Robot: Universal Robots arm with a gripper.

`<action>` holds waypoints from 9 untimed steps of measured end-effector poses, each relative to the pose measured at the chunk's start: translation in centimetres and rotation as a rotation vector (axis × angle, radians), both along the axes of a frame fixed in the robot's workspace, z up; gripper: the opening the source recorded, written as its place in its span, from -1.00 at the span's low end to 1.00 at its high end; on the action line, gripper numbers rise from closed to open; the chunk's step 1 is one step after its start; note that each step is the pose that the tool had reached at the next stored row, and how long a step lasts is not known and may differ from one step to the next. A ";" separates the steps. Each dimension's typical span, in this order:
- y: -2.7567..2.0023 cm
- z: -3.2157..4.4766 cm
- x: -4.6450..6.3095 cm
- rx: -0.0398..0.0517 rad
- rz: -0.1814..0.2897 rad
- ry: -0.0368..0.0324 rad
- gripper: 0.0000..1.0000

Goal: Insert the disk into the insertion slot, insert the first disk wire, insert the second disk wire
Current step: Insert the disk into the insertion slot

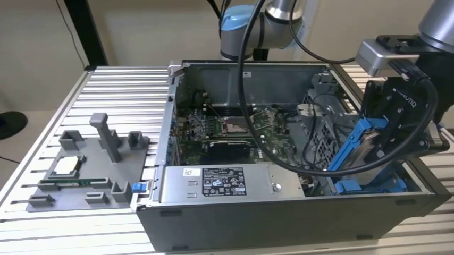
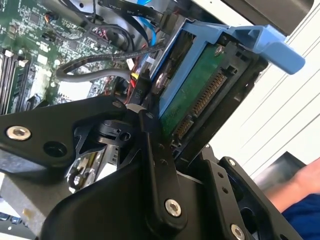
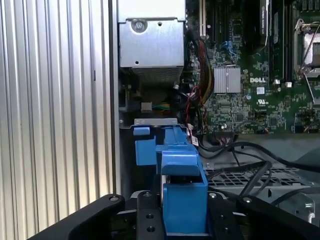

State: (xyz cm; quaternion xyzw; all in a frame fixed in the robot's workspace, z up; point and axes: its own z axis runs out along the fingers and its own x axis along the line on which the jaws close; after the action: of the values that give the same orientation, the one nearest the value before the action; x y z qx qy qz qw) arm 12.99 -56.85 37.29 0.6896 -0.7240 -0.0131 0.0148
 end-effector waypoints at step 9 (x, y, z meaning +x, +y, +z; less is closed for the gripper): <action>0.00 -0.14 0.0 -0.0002 0.000 -0.0001 -1.00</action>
State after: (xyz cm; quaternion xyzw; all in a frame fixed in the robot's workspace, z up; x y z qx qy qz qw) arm 13.00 -56.85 37.15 0.6895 -0.7241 -0.0131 0.0148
